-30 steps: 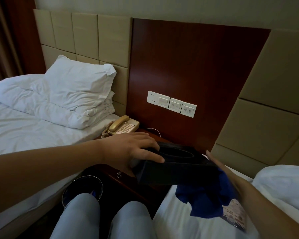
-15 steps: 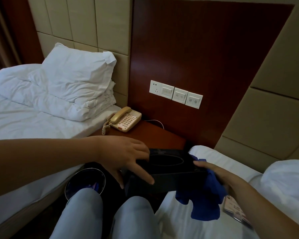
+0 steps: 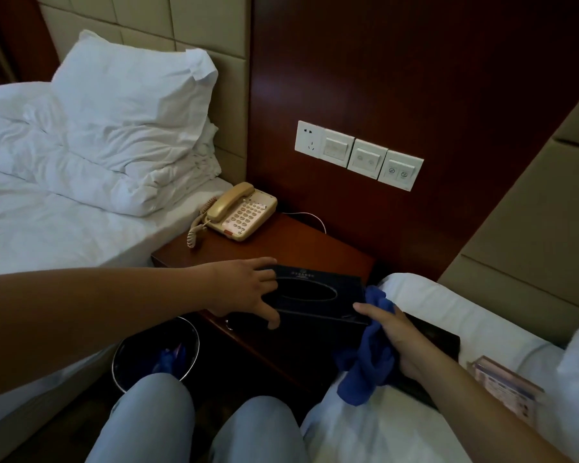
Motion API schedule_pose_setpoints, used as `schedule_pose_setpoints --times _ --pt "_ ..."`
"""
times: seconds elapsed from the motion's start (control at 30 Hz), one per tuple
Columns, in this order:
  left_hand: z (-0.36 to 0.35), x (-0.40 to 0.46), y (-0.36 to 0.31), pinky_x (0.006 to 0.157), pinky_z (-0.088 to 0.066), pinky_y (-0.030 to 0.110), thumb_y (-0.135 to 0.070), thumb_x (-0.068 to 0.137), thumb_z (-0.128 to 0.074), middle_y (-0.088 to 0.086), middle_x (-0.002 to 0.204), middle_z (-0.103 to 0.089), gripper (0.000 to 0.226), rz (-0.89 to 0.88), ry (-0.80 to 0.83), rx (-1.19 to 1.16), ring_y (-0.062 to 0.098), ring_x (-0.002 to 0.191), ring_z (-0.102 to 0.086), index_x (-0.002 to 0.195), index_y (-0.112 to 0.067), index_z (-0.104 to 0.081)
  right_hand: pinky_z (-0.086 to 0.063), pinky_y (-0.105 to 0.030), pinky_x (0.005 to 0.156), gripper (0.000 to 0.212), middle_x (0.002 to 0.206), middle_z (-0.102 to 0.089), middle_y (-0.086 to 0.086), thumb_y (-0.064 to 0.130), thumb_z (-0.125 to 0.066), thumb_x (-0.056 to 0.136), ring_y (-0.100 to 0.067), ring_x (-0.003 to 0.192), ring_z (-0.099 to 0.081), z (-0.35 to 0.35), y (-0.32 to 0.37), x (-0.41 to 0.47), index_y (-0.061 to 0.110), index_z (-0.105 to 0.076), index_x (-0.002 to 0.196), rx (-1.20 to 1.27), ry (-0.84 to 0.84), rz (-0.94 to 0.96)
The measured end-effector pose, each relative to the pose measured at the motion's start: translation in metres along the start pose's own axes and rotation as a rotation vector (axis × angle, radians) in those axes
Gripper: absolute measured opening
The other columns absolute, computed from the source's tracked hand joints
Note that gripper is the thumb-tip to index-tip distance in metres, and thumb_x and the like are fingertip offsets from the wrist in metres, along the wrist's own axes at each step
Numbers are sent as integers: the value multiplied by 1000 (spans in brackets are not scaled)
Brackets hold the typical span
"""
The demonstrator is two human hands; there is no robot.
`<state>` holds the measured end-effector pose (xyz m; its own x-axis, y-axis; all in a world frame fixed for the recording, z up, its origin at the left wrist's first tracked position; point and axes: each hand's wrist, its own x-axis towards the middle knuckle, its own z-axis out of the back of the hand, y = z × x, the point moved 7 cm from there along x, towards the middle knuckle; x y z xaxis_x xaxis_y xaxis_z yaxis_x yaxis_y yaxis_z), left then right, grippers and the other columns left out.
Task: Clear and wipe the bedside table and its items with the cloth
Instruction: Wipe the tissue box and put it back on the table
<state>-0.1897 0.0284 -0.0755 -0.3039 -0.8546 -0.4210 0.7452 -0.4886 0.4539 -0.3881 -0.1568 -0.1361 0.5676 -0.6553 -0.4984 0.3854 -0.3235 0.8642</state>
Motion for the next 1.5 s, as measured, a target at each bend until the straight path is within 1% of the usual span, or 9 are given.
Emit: schedule_pose_setpoints --times 0.17,0.37,0.5,0.63,0.73,0.83,0.93,1.07,1.5 --pt "-51 45 29 117 -2 75 -19 90 -71 23 149 -40 84 14 127 3 45 146 -25 145 -50 -15 -60 -48 83 36 95 -75 -16 29 -82 83 -35 86 -73 -7 -1 46 17 -64 112 -50 -90 43" --pt "-91 86 77 115 -7 78 -18 96 -64 21 157 -32 66 104 205 -48 43 151 -16 140 -49 -26 -62 -48 79 71 109 -73 -11 43 -88 67 -31 90 -74 -17 -6 103 26 -55 128 -75 -119 -15" --pt "-111 102 106 118 -7 73 -19 99 -60 18 163 -25 55 242 192 -118 39 154 -11 139 -48 -34 -59 -45 82 50 106 -66 -8 27 -81 83 -27 92 -69 -31 6 123 24 -51 122 -133 -160 44" --pt "-126 104 110 123 -3 66 -29 104 -50 10 171 -7 43 455 156 -287 32 158 -3 142 -47 -41 -57 -48 90 51 113 -62 -3 33 -81 80 -23 95 -65 -39 24 131 30 -48 119 -243 -205 122" --pt "-132 100 101 124 -3 62 -41 103 -46 10 172 4 48 671 105 -470 32 159 5 150 -45 -38 -56 -45 84 52 118 -54 -3 45 -76 74 -23 93 -63 -46 41 122 36 -46 116 -485 -209 237" --pt "-130 98 88 127 -9 54 -52 100 -45 10 172 0 61 841 16 -706 30 159 0 156 -36 -31 -50 -36 76 59 132 -39 -3 39 -69 86 -28 95 -59 -59 57 109 35 -40 138 -895 -278 455" --pt "-129 98 79 128 -12 48 -60 97 -47 7 173 -3 83 957 -103 -855 27 159 -2 163 -25 -10 -52 -39 76 69 144 -32 -11 39 -65 90 -33 106 -57 -81 64 100 37 -33 152 -1368 -376 626" --pt "-138 106 76 128 -8 47 -67 96 -45 9 172 14 94 920 -23 -907 28 159 12 162 -33 13 -51 -40 79 65 143 -33 -14 41 -63 92 -34 110 -54 -95 58 114 35 -35 150 -1587 -337 507" --pt "-160 138 131 127 2 48 -86 90 -19 7 169 27 95 871 -16 -915 24 155 25 161 -34 18 -42 -38 67 65 137 -35 -17 40 -63 90 -36 100 -58 -100 92 173 33 -33 147 -1605 -451 457"
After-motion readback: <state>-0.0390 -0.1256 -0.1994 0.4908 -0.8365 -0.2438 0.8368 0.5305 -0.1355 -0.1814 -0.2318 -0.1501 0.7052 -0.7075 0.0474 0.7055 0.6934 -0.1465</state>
